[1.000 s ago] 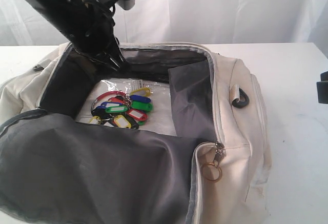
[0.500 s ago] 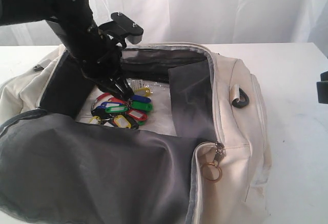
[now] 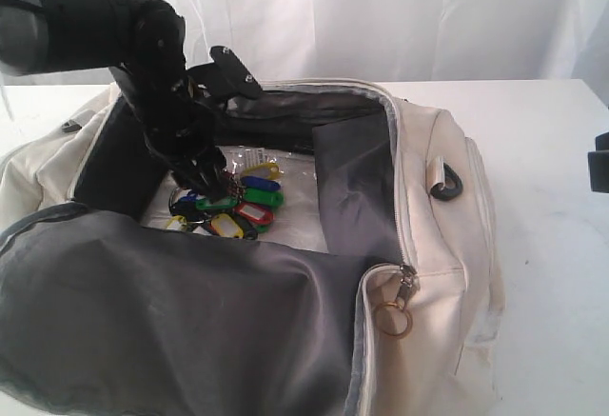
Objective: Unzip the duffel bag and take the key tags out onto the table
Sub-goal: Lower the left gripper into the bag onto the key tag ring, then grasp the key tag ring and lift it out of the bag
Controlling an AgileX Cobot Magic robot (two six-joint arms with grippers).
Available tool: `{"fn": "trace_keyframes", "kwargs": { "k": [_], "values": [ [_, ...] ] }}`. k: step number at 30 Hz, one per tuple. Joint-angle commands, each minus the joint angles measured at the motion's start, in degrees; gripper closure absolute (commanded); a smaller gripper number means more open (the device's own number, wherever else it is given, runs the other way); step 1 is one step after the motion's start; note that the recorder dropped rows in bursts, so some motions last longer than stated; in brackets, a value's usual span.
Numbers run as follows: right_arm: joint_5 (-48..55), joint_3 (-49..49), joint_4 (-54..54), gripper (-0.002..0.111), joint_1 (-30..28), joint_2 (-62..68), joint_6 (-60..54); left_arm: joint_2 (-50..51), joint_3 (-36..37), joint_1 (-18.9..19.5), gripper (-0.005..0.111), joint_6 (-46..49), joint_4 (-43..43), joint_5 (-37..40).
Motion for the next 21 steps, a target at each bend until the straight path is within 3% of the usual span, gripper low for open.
{"fn": "trace_keyframes", "kwargs": {
  "k": [1,6,9,14,15,21],
  "values": [
    [-0.6,-0.5,-0.3,0.108,0.0,0.0,0.3,2.9,0.0,0.1,0.048,-1.0,0.2,-0.8],
    [-0.6,-0.5,-0.3,0.108,0.0,0.0,0.3,5.6,0.0,0.1,0.048,-2.6,0.4,-2.5],
    [-0.6,-0.5,-0.3,0.108,0.0,0.0,0.3,6.3,0.0,0.1,0.057,-3.7,0.4,-2.2],
    [-0.6,-0.5,-0.3,0.108,0.0,0.0,0.3,6.0,-0.1,0.1,0.094,-3.7,0.3,-0.1],
    [-0.6,-0.5,-0.3,0.108,0.0,0.0,0.3,5.6,-0.7,0.1,0.107,-3.7,0.1,1.7],
    [-0.6,-0.5,-0.3,0.108,0.0,0.0,0.3,0.2,-8.2,0.1,0.107,-3.3,-5.6,11.7]
  ]
}}
